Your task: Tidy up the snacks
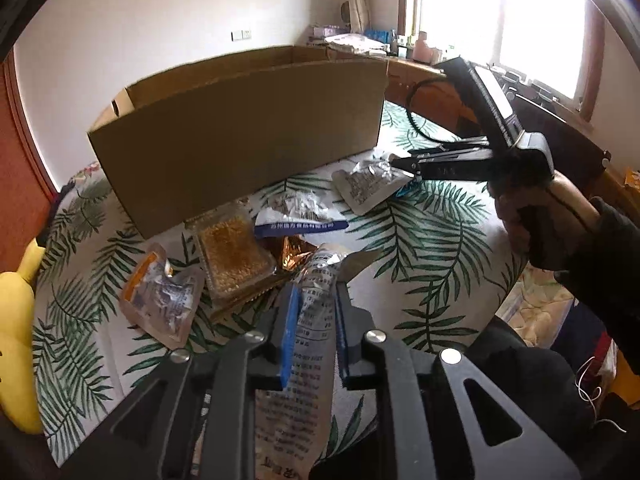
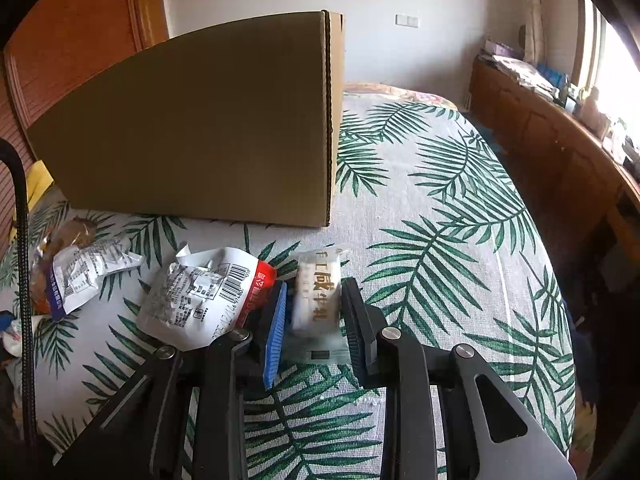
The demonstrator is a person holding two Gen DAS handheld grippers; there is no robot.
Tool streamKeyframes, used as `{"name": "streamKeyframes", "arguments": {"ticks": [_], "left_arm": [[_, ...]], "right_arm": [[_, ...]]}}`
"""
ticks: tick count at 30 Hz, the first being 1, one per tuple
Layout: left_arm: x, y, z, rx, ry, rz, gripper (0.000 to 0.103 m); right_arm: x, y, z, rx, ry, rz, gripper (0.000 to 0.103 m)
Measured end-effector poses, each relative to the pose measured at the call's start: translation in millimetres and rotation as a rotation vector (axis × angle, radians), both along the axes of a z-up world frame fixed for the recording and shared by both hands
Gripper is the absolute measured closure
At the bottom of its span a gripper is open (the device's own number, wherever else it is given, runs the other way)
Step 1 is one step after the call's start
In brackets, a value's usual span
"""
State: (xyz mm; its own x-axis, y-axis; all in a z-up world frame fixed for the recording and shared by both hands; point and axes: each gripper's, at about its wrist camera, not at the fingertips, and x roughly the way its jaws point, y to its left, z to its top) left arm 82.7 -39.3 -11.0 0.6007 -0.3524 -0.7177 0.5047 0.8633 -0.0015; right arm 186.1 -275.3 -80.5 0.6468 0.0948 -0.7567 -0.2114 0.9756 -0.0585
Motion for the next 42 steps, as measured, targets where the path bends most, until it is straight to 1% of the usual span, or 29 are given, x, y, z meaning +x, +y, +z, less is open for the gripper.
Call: {"name": "streamKeyframes", "arguments": {"ticks": [4,7,14,16,21,27,33,42], "left_arm": [[-1,3,10,-0.028,-0.016,0.015,0.092],[-1,4,14,-0.042,-0.025,0.024,0.092],[-5,9,25,-0.1,-0.039,0.037,0.092],[-6,10,28,-0.111,-0.054,0.039,0.092],[-6,13,34,-0.141,-0.062,0.043,0.092],[-6,17,44,-0.178,-0.084,0.055,0.091],[-7,17,57,-0.189,-0.108,0.06,0.091],[-5,24,71,-0.212,-0.142,0.087,0.091]], "right_arm": [[-2,0,0,0.002,0.001,0.001,0.077],[-5,2,0,0.007,0.001,0.001,0.077],[-2,-2,1,0.019,0.002,-0.001,0.077],[-2,-4,1,0.021,0.0,-0.01,0.082],[-2,-9,4,0.056,-0.002,-0.014,0.084],[-10,-20,12,0.096,-0.025,-0.021,0.084],[-24,-25,24,0.099,-0.062,-0.014,0.083],[-51,-10,54,0.092,-0.139,0.047,0.083]]}}
